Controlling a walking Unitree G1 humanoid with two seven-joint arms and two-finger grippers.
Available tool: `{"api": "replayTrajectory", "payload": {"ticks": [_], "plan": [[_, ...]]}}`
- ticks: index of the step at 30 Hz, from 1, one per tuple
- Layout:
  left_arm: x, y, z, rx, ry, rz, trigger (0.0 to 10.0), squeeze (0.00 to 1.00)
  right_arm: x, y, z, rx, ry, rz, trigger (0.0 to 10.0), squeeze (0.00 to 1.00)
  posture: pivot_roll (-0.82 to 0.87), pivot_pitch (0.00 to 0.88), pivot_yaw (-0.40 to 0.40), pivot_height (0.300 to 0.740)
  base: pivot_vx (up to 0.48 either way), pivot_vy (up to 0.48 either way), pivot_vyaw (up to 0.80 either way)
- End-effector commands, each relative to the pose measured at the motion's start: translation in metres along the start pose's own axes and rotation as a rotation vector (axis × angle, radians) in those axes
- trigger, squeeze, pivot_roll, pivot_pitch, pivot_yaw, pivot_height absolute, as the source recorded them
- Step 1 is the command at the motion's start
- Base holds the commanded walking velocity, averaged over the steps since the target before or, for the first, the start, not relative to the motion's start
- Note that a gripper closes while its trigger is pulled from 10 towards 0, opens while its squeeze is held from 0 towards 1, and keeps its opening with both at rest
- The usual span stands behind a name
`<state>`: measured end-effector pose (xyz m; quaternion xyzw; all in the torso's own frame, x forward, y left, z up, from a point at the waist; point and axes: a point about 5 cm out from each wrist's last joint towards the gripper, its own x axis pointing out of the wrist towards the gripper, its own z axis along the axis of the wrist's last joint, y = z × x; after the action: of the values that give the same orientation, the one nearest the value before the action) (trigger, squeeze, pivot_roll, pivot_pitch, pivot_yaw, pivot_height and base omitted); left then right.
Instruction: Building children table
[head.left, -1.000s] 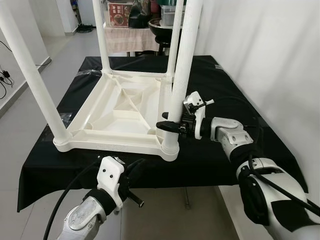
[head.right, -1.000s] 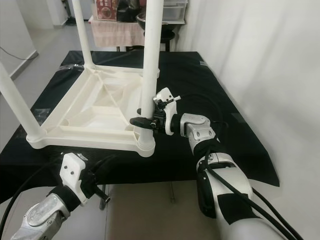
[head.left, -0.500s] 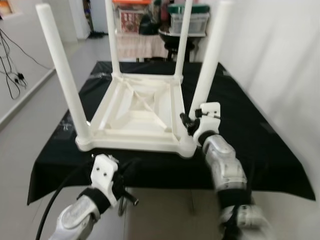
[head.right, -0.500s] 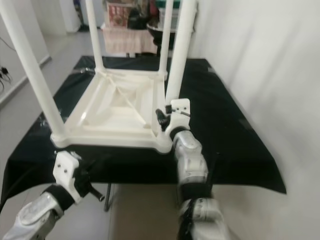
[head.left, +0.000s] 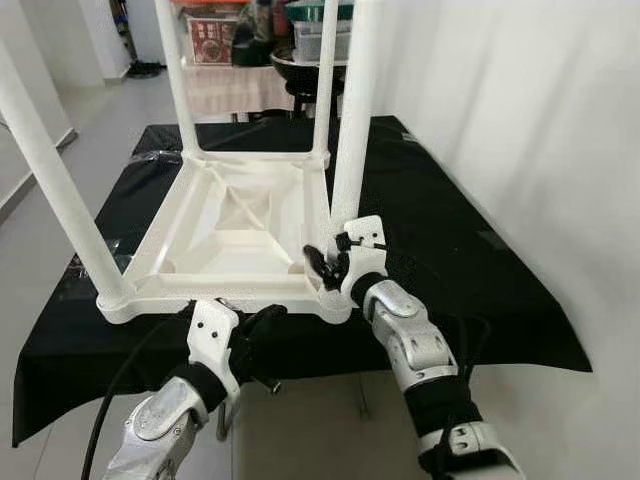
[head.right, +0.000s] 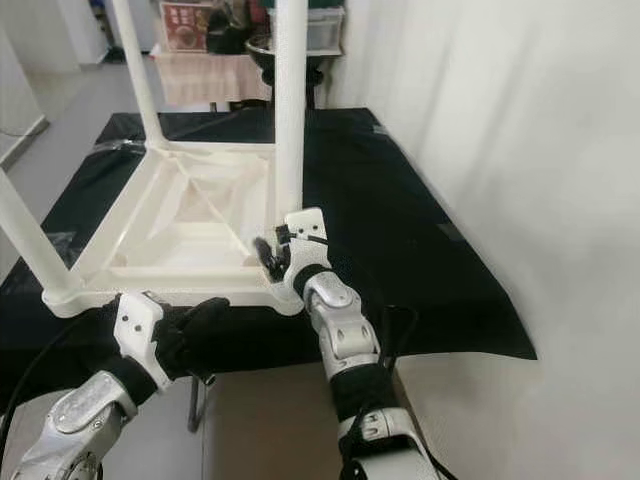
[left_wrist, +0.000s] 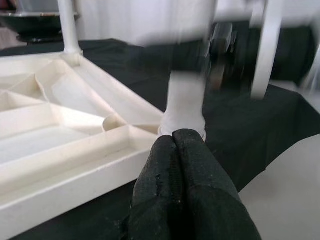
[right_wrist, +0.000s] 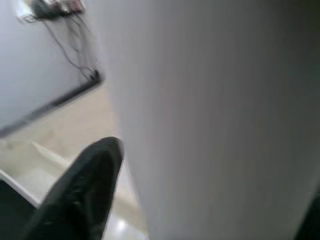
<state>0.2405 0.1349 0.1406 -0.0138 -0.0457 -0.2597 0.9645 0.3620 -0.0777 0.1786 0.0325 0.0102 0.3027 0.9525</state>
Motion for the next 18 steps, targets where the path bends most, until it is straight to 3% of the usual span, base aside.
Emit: {"api": "replayTrajectory", "payload": {"ticks": [1,3,4,5,8,10,18], "plan": [[0.002,-0.001,-0.004,0.010,0.013,-0.010,10.0,0.00,0.004,0.002,0.015,-0.027,-0.053,0.183,10.0,1.00,0.03,0.000,-0.049,0.740,0.000,0.000,0.00],[0.002,-0.001,-0.004,0.010,0.013,-0.010,10.0,0.00,0.005,0.001,0.015,-0.032,-0.055,0.200,10.0,1.00,0.03,0.000,-0.049,0.740,0.000,0.000,0.00],[0.003,-0.001,-0.004,0.010,0.012,-0.011,10.0,0.00,0.005,-0.001,0.016,-0.054,-0.055,0.213,10.0,0.70,0.04,0.000,-0.050,0.740,0.000,0.000,0.00],[0.003,-0.001,-0.005,0.010,0.012,-0.012,10.0,0.00,0.005,-0.004,0.017,-0.077,-0.051,0.230,10.0,0.00,0.04,0.000,-0.050,0.740,0.000,0.000,0.00],[0.003,-0.002,-0.005,0.009,0.012,-0.015,10.0,0.00,0.005,-0.009,0.017,-0.114,-0.011,0.319,10.0,0.00,0.05,0.000,-0.057,0.740,0.000,0.000,0.00],[0.004,-0.004,-0.006,0.010,0.013,-0.018,10.0,0.00,0.001,-0.020,0.016,-0.147,0.109,0.525,10.0,0.00,0.06,0.000,-0.063,0.740,0.000,0.000,0.00],[0.003,-0.005,-0.007,0.012,0.014,-0.021,10.0,0.00,0.000,-0.026,0.016,-0.092,0.143,0.589,10.0,0.00,0.06,0.000,-0.057,0.740,0.000,0.000,0.00]]}}
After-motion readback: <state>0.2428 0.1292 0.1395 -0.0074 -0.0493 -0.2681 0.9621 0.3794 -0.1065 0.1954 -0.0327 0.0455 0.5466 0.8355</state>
